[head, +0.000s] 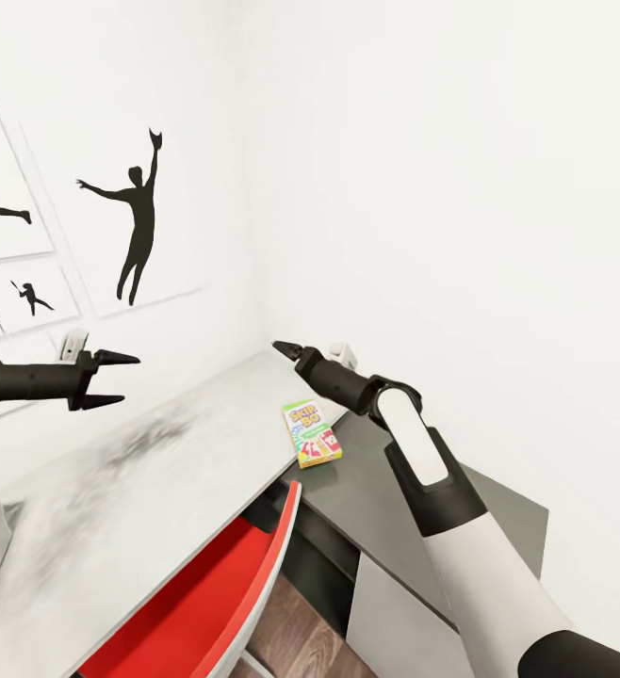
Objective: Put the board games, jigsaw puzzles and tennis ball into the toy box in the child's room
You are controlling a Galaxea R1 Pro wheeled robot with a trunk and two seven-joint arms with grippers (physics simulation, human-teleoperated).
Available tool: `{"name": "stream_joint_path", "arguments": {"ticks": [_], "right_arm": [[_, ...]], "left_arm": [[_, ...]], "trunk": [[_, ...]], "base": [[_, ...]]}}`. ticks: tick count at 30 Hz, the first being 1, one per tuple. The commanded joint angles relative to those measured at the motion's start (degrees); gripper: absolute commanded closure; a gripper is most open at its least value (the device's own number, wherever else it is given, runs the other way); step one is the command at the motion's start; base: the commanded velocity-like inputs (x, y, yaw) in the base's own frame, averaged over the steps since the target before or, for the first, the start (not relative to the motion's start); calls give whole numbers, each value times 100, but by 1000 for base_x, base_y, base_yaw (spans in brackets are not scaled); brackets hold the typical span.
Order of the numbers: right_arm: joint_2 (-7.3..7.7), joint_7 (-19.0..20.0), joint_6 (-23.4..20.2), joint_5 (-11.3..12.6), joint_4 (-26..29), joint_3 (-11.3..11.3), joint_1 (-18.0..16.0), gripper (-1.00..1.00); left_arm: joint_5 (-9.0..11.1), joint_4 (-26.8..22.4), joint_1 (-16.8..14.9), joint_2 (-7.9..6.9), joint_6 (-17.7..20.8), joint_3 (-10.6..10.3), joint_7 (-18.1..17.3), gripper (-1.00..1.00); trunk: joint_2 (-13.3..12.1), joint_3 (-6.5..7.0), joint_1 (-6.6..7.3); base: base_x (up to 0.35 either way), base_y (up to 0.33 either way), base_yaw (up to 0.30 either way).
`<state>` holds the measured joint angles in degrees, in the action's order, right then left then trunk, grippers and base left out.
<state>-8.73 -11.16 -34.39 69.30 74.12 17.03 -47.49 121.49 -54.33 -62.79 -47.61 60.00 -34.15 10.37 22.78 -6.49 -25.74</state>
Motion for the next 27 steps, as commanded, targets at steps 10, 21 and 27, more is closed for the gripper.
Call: {"name": "stream_joint_path", "arguments": {"ticks": [10, 21, 27], "right_arm": [[-3, -93, -23, 88, -170, 9, -6, -100], [11, 624, -10, 86, -714, 2, 16, -100], [35, 1194, 25, 57, -1013, -32, 329, -100]], "left_arm": [[67, 54, -6, -51, 0, -14, 32, -100], [-5, 374, 2, -57, 0, -17, -776, -100], [-31, 512, 10, -31, 0, -26, -966, -100]], "trunk": [[14, -13, -4], [415, -192, -224], [656, -300, -356]], "base": [[0, 0, -4], [0, 0, 0], [0, 0, 0]]}}
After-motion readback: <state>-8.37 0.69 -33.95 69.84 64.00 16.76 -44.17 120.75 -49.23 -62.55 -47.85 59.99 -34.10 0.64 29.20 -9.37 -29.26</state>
